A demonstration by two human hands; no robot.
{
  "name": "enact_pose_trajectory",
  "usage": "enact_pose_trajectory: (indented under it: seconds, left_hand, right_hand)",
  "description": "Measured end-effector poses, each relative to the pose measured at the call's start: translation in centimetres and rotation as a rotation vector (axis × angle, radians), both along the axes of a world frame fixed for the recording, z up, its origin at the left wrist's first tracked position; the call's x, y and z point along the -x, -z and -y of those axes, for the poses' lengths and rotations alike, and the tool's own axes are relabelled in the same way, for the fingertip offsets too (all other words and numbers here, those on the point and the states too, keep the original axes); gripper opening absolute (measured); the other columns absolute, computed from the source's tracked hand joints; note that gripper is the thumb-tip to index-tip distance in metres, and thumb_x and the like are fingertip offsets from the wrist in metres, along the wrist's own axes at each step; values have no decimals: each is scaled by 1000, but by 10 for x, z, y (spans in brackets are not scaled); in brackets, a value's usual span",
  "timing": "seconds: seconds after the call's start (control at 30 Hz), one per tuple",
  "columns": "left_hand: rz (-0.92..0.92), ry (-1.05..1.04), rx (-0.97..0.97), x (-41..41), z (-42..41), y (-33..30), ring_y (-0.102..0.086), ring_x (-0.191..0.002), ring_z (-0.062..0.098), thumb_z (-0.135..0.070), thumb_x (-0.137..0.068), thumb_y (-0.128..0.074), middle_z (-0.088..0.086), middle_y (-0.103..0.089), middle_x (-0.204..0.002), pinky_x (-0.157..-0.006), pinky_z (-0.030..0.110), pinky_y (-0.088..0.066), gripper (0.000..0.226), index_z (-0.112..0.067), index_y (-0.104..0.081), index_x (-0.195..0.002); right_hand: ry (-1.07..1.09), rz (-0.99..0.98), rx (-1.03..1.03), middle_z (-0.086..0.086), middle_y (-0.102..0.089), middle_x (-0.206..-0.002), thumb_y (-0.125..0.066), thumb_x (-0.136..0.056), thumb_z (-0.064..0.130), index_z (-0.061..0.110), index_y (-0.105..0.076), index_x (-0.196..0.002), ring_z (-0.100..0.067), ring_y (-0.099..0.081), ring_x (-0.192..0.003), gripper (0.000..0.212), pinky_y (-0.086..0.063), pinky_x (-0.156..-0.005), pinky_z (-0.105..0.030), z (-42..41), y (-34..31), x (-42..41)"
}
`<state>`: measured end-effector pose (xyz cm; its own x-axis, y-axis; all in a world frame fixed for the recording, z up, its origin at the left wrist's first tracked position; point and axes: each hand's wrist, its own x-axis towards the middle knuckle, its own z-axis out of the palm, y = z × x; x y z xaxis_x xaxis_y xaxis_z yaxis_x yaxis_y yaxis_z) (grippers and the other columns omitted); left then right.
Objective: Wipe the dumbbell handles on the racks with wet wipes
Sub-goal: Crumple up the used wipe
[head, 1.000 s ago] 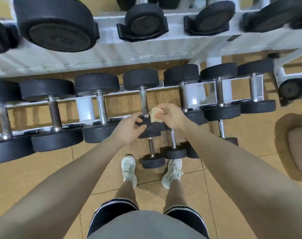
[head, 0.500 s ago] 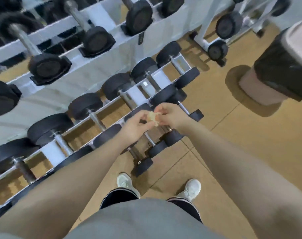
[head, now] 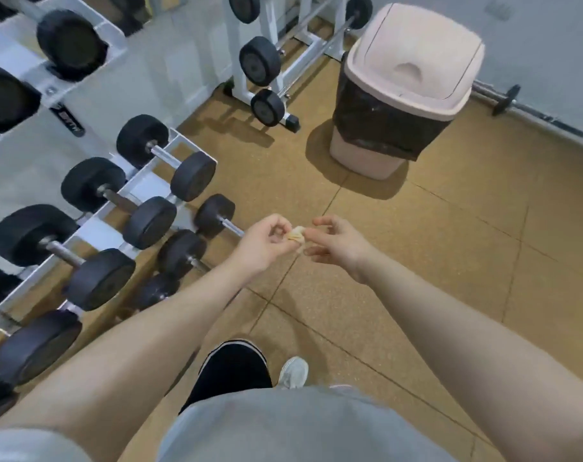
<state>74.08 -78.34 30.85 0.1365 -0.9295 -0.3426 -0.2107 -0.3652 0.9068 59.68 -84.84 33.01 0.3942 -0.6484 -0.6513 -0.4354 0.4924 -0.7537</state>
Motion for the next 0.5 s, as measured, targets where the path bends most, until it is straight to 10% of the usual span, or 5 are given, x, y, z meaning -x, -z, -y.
enact_pose_trajectory:
  seconds: [0.33,0.5]
  left_hand:
    - [81,344,124,95,192,-4,-51,-80,5,-14,-81,-67,-7,-54,-93,-69,8,-41,32,-16,-54,-111]
    - [236,387,102,88,334,-4,-53,-98,10,-20,-89,-58,-3,-57,-111,-84,21,-45,33,-16,-52,-121]
  right_hand:
    - [398,120,-29,-9,-60,-77,-56,-88,-1,6,-54,-86,-13,-58,-66,8,-51,-60,-19,160,-1,102]
    - [520,-74,52,-10,-66,-99,-61,-88,14,9,-63,-100,-18,-64,-89,13,-54,-80,-29,304,0,130]
